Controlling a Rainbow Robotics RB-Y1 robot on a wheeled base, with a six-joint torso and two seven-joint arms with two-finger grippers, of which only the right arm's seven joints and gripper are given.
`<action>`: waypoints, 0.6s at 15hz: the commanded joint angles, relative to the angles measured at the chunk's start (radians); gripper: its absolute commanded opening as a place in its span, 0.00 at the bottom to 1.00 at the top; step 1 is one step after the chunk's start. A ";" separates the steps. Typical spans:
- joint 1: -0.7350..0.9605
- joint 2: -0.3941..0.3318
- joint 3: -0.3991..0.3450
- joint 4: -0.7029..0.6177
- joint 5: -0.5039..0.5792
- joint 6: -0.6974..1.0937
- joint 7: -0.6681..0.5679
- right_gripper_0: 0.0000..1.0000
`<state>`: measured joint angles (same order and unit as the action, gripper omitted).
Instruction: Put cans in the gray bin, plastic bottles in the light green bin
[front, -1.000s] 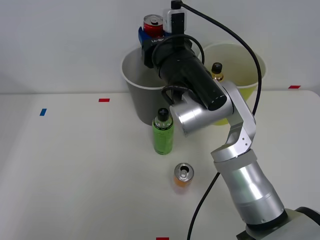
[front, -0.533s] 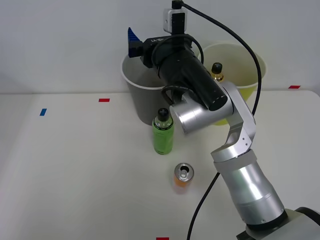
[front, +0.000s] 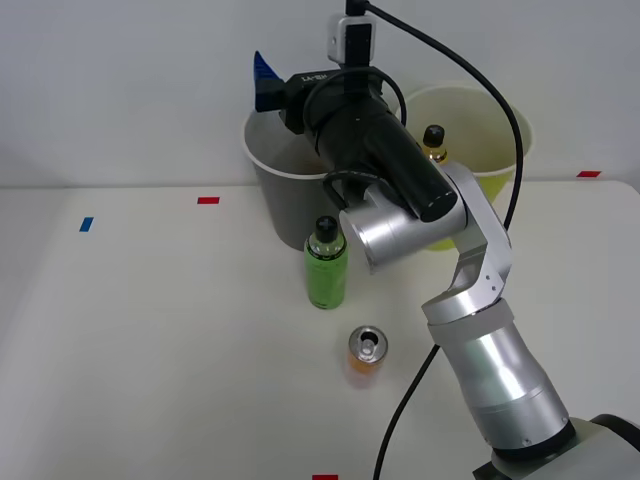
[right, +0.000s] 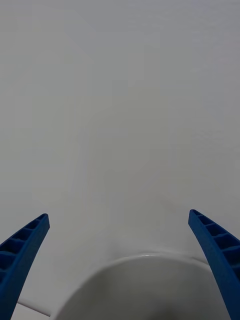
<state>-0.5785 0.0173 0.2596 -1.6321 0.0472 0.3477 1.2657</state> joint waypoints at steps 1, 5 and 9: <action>0.000 -0.005 0.001 0.000 -0.010 -0.015 -0.002 0.95; 0.000 -0.014 0.000 0.000 -0.018 -0.033 -0.003 1.00; 0.009 -0.082 -0.005 -0.020 -0.041 -0.075 -0.017 1.00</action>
<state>-0.5745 -0.0397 0.2563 -1.6381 0.0153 0.2783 1.2552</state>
